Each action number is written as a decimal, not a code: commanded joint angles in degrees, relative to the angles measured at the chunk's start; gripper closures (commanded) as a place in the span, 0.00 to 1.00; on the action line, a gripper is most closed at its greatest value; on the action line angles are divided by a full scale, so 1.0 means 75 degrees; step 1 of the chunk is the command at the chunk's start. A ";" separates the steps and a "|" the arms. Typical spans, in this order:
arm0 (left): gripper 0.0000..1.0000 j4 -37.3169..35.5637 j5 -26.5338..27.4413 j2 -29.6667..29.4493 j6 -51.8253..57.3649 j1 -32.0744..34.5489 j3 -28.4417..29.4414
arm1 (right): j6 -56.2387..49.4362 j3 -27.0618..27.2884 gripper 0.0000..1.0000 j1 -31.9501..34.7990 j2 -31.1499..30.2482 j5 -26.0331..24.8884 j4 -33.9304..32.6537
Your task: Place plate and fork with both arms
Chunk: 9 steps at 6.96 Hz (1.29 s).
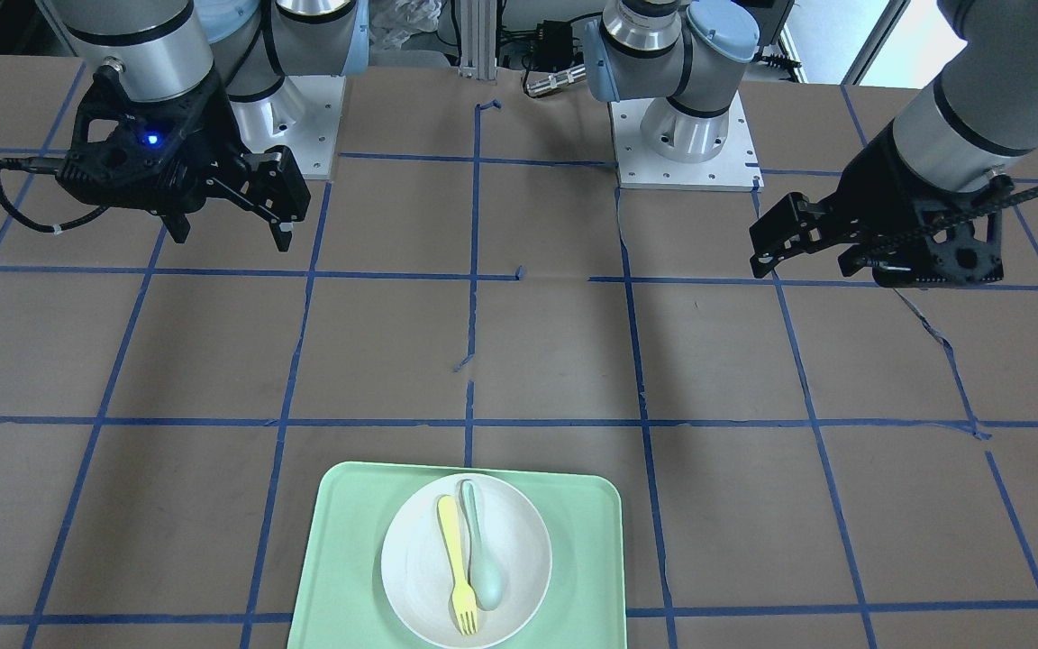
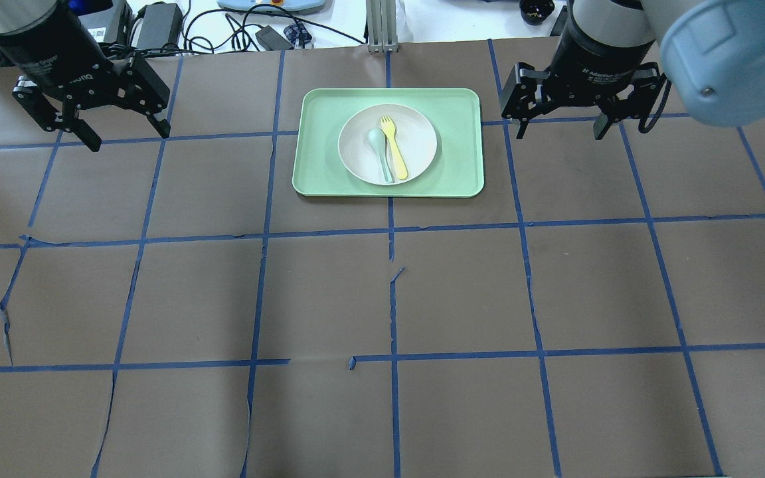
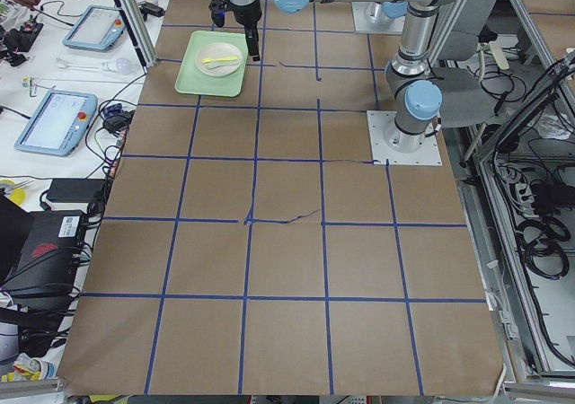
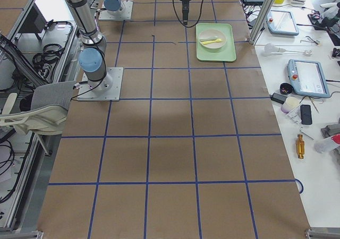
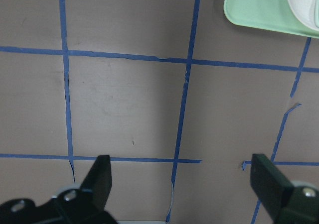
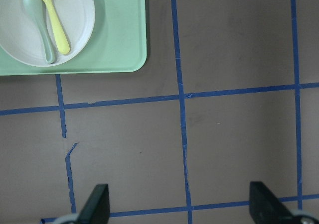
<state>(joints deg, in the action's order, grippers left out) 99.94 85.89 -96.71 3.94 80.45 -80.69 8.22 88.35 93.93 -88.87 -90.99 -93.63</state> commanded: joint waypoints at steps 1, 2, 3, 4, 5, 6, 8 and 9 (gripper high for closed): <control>0.00 -0.0059 0.0021 0.0237 0.0048 0.0008 -0.0349 | -0.0018 -0.0003 0.00 0.0003 0.0025 0.0003 0.0003; 0.00 -0.0047 0.0044 0.0354 0.0084 0.0020 -0.0466 | -0.0007 -0.0003 0.00 0.0050 0.0037 0.0003 0.0003; 0.00 -0.0071 0.0056 0.0413 0.0096 0.0043 -0.0525 | 0.0005 -0.0003 0.00 0.0050 0.0048 -0.0020 0.0003; 0.00 -0.0082 0.0091 0.0426 0.0084 0.0078 -0.0549 | -0.0007 -0.0049 0.00 0.0073 0.0060 -0.0067 0.0166; 0.00 -0.0082 0.0509 0.0379 0.0026 0.0218 -0.0538 | -0.0018 -0.0085 0.00 0.0074 0.0130 -0.0056 0.0202; 0.00 -0.0106 0.0629 0.0460 -0.0056 0.0498 -0.0572 | -0.0030 -0.0038 0.00 0.0074 0.0362 -0.0241 0.0110; 0.00 -0.0257 0.0631 0.0368 -0.0057 0.0746 -0.0573 | 0.0109 -0.0154 0.00 0.0423 0.1741 -0.0184 -0.1185; 0.00 -0.0293 0.0619 0.0321 -0.0045 0.0758 -0.0561 | 0.0192 -0.0318 0.00 0.0553 0.2641 -0.0254 -0.2016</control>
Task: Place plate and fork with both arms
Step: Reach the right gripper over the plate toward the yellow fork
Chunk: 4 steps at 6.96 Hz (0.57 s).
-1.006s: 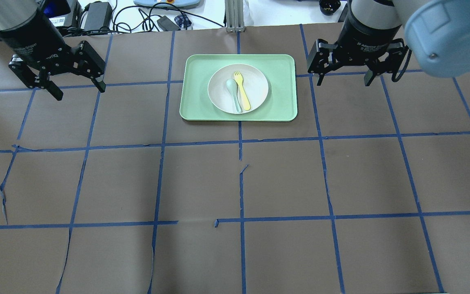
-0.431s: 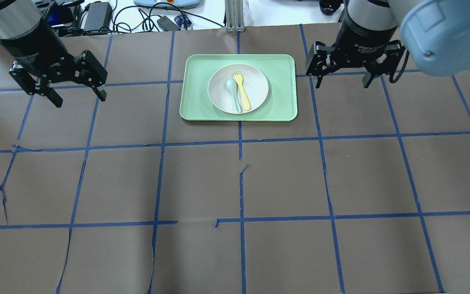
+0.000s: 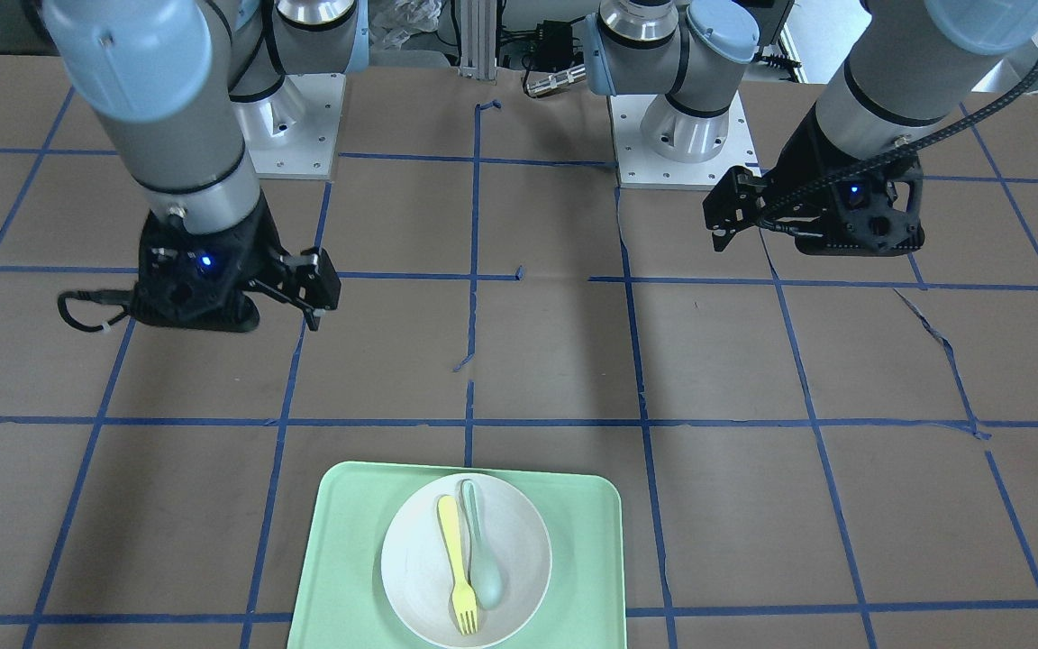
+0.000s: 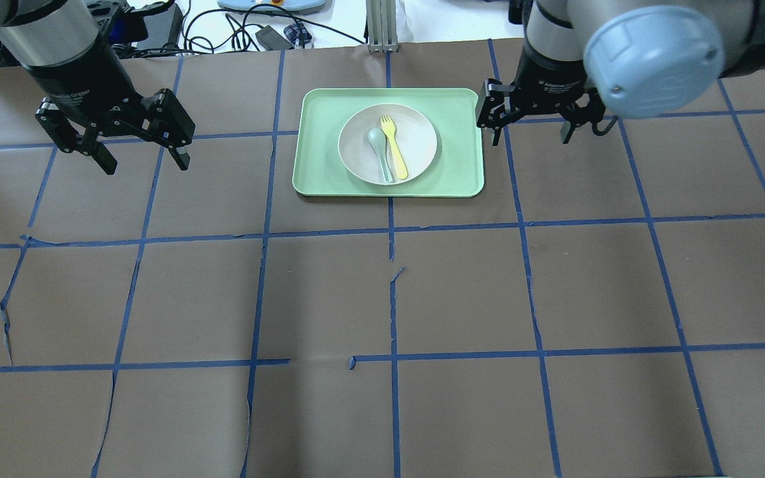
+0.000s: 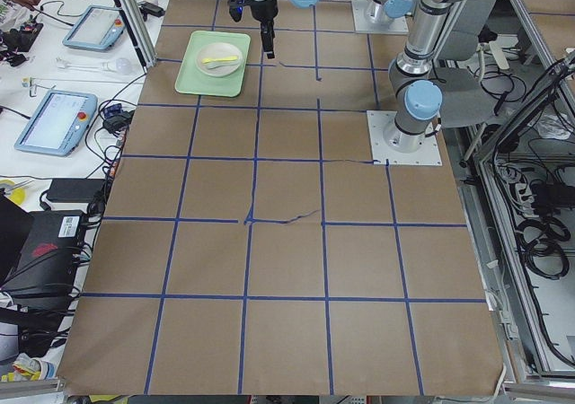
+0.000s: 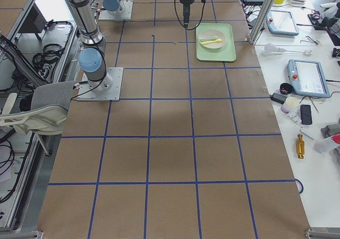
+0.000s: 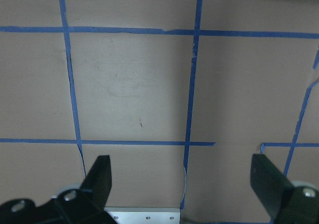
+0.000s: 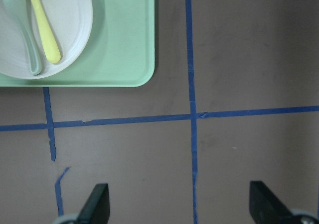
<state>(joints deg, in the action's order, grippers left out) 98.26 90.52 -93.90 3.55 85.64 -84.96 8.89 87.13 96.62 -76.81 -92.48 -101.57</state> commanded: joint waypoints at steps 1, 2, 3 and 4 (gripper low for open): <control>0.00 -0.0070 0.0001 -0.0078 -0.0004 0.0101 0.0007 | 0.0533 -0.0354 0.00 0.0579 0.1762 -0.0067 -0.1742; 0.00 -0.0081 0.0013 -0.0136 0.0019 0.0113 0.0007 | 0.0863 -0.0646 0.00 0.0861 0.2523 -0.0021 -0.2481; 0.00 -0.0093 -0.0045 -0.0125 0.0019 0.0125 -0.0005 | 0.0889 -0.0939 0.14 0.0934 0.3122 0.0003 -0.3034; 0.00 -0.0093 -0.0069 -0.0137 0.0008 0.0136 -0.0005 | 0.0889 -0.1348 0.33 0.0946 0.3441 0.0038 -0.3167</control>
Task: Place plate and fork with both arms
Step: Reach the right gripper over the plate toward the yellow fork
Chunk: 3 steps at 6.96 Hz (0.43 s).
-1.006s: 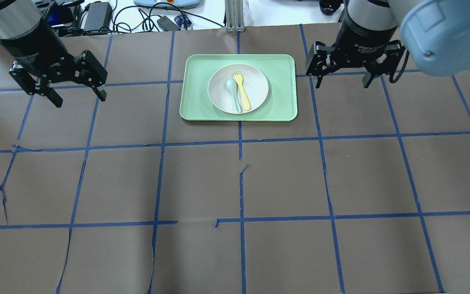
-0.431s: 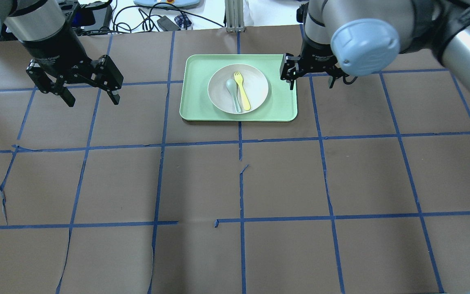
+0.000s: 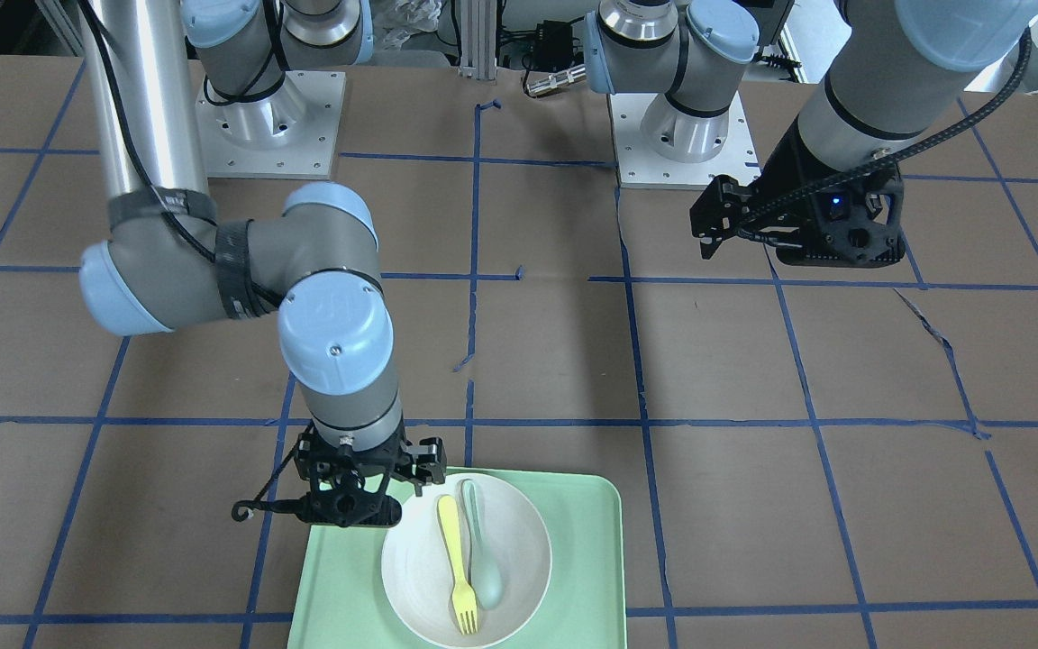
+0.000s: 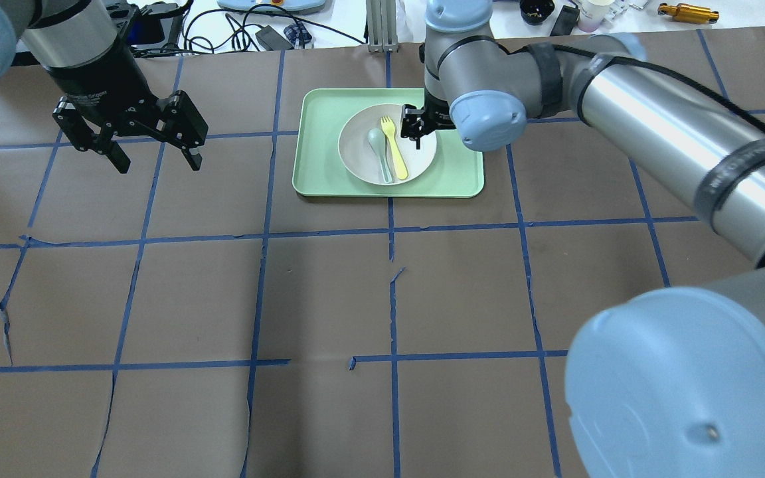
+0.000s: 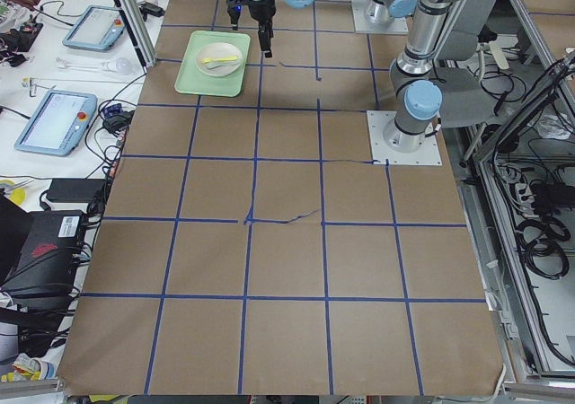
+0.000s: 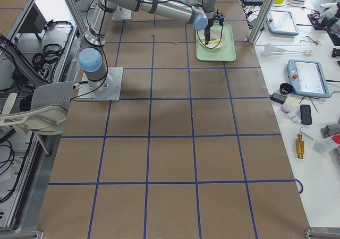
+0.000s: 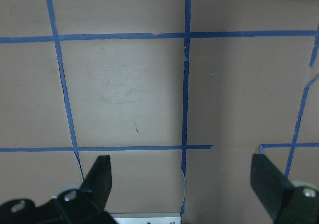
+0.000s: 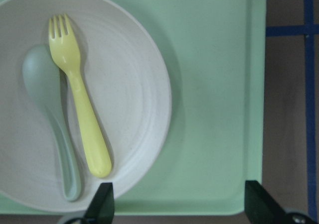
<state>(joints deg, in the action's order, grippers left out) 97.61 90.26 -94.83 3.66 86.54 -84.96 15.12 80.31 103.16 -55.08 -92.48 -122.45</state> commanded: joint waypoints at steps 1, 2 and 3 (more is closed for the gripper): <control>0.00 -0.0006 -0.0046 -0.0012 -0.0007 0.0016 -0.0004 | 0.0221 -0.0744 0.34 0.0073 0.0779 0.0037 -0.0513; 0.00 -0.0006 -0.0023 -0.0023 0.0005 0.0016 -0.0016 | 0.0443 -0.1003 0.35 0.0119 0.1106 0.0061 -0.0804; 0.00 -0.0006 -0.0023 -0.0047 0.0016 0.0016 -0.0028 | 0.0399 -0.1040 0.38 0.0143 0.1167 0.0212 -0.0876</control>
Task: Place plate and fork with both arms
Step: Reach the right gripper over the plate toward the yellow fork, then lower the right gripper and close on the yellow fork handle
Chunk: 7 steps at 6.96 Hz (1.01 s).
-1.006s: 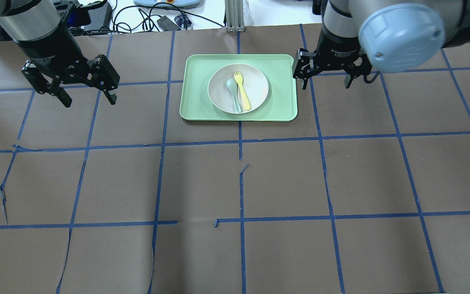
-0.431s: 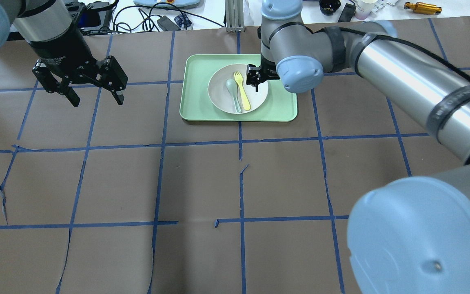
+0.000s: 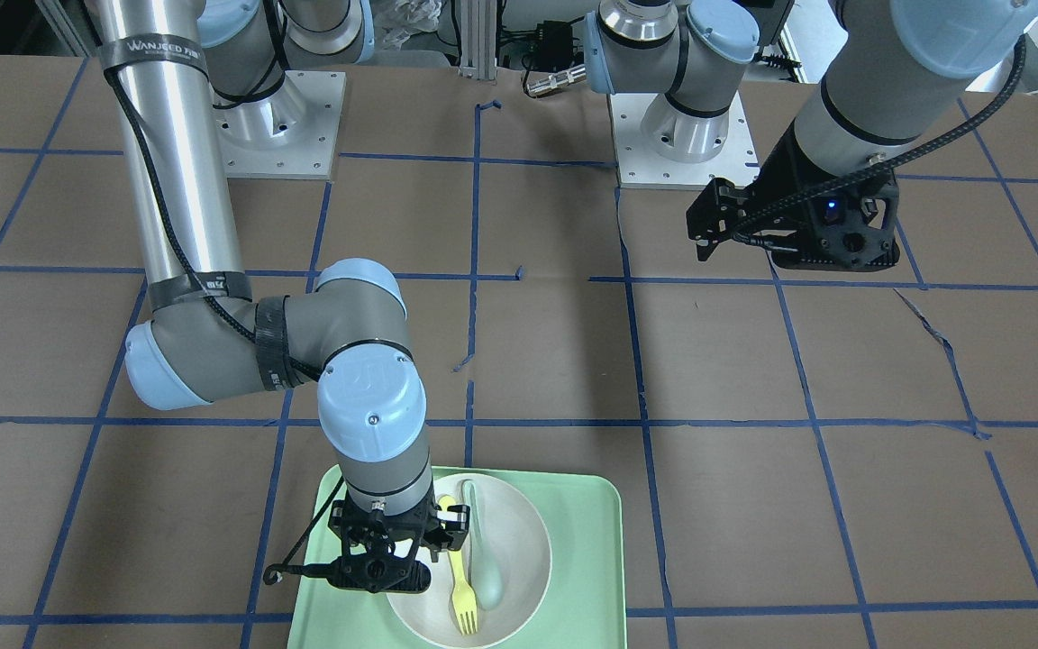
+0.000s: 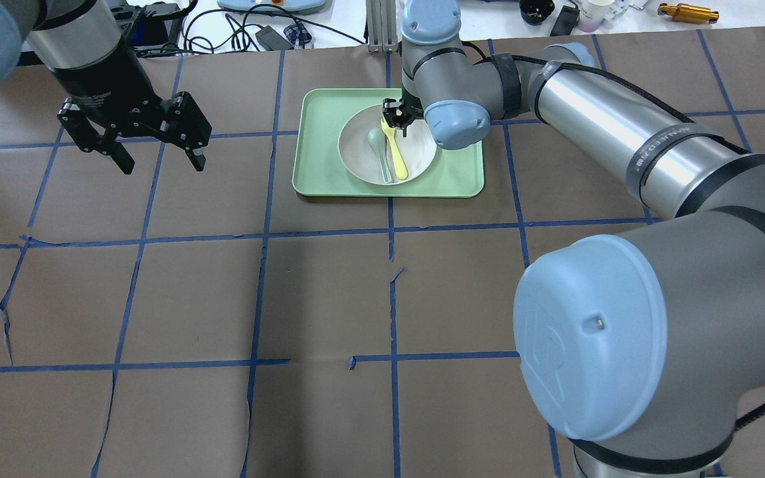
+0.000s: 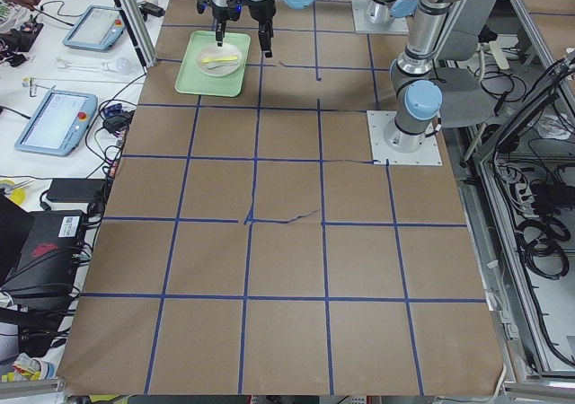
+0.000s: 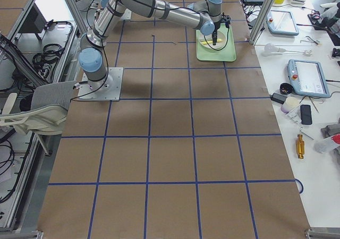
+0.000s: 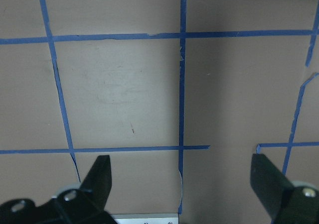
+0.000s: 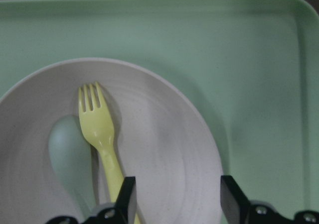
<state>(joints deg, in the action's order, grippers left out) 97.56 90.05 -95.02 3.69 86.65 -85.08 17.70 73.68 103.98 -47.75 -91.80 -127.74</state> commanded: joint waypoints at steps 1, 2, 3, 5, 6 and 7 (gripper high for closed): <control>0.00 -0.0023 0.0005 0.0002 -0.0022 0.0001 -0.0139 | -0.0027 -0.0156 0.38 0.0103 0.0261 0.0180 -0.0147; 0.00 -0.0360 0.0005 0.0002 -0.0011 0.0001 -0.0268 | -0.0167 -0.0144 0.44 0.0162 0.0285 0.0193 -0.0147; 0.00 -0.0549 0.0005 0.0083 0.0001 0.0001 -0.0443 | -0.0180 -0.0144 0.45 0.0163 0.0297 0.0193 -0.0147; 0.00 -0.0562 0.0005 0.0177 0.0001 0.0001 -0.0516 | -0.0169 -0.0074 0.48 0.0186 0.0355 0.0483 -0.0182; 0.00 -0.0551 0.0005 0.0166 0.0012 0.0001 -0.0539 | -0.0169 -0.0051 0.49 0.0209 0.0367 0.0520 -0.0217; 0.00 -0.0609 0.0005 0.0154 0.0001 0.0001 -0.0539 | -0.0157 0.0054 0.49 0.0210 0.0355 0.0498 -0.0218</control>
<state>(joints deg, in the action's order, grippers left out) 93.33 90.09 -93.83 3.73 86.66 -89.03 16.46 73.37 105.49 -45.12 -88.29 -129.25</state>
